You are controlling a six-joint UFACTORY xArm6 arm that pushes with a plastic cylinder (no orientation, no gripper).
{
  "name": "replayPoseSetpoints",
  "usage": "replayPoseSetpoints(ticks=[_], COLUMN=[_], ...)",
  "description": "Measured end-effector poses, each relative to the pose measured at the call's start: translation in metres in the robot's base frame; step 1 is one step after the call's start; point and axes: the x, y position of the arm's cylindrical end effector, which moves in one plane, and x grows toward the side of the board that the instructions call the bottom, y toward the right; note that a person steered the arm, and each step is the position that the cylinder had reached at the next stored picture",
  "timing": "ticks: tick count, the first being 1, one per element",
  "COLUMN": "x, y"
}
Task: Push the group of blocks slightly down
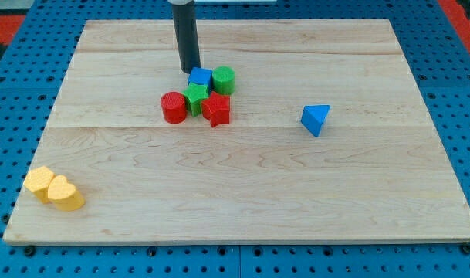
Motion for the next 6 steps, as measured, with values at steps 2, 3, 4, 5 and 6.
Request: replayPoseSetpoints(ticks=[2,3,4,5,6], x=[-0.053,-0.033,0.000,0.028,0.035], y=[0.006,0.068,0.070,0.064,0.067])
